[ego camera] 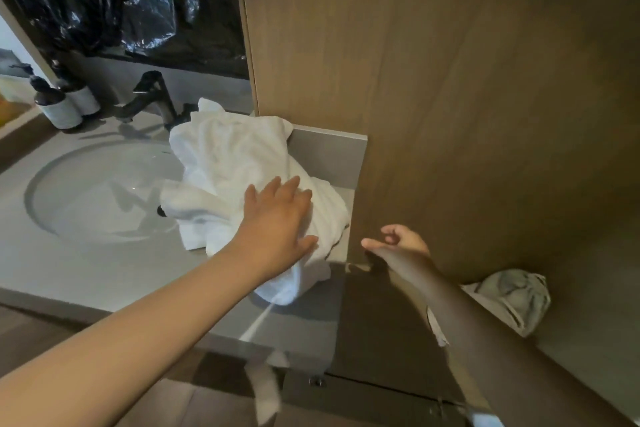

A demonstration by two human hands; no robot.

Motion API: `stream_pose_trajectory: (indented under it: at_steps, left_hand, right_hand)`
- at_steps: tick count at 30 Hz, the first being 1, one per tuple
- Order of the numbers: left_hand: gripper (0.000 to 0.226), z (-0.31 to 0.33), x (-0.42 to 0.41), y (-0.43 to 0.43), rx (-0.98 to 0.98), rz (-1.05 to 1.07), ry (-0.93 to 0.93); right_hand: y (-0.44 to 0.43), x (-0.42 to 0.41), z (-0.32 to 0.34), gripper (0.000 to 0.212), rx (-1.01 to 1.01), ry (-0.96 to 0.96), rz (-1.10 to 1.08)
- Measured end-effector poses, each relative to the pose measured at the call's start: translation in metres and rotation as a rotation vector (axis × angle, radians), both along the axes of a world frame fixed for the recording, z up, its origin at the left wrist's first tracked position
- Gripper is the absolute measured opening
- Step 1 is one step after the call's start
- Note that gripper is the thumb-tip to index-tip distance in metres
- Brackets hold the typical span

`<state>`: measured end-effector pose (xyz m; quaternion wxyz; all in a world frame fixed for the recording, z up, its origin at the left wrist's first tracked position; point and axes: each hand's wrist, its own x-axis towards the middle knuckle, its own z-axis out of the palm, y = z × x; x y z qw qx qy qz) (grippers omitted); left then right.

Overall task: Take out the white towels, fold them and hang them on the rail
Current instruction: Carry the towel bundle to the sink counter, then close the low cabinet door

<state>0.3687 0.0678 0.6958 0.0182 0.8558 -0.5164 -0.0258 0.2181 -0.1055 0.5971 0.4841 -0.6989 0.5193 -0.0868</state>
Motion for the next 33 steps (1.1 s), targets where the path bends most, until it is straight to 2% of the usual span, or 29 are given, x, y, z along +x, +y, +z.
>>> stream_pose_trajectory:
  at_steps: [4, 8, 14, 22, 33]
  left_hand:
    - [0.054, -0.004, -0.06, -0.02, 0.008, -0.204, 0.076]
    - [0.039, -0.024, -0.12, -0.036, 0.101, -0.332, 0.119]
    - [0.044, -0.063, -0.209, -0.053, 0.232, -0.441, 0.121]
    - [0.039, -0.123, -0.32, -0.065, 0.355, -0.507, 0.225]
    - [0.04, -0.261, -0.401, -0.066, 0.534, -0.695, 0.161]
  right_hand:
    - [0.002, -0.076, -0.004, 0.048, -0.063, 0.054, -0.017]
    - [0.004, -0.161, -0.014, 0.04, -0.192, 0.167, 0.011]
    - [0.017, -0.28, -0.043, 0.034, -0.105, 0.248, -0.027]
    - [0.036, -0.407, -0.091, 0.029, -0.021, 0.31, -0.079]
    - [0.081, -0.505, -0.205, 0.039, 0.155, 0.371, -0.28]
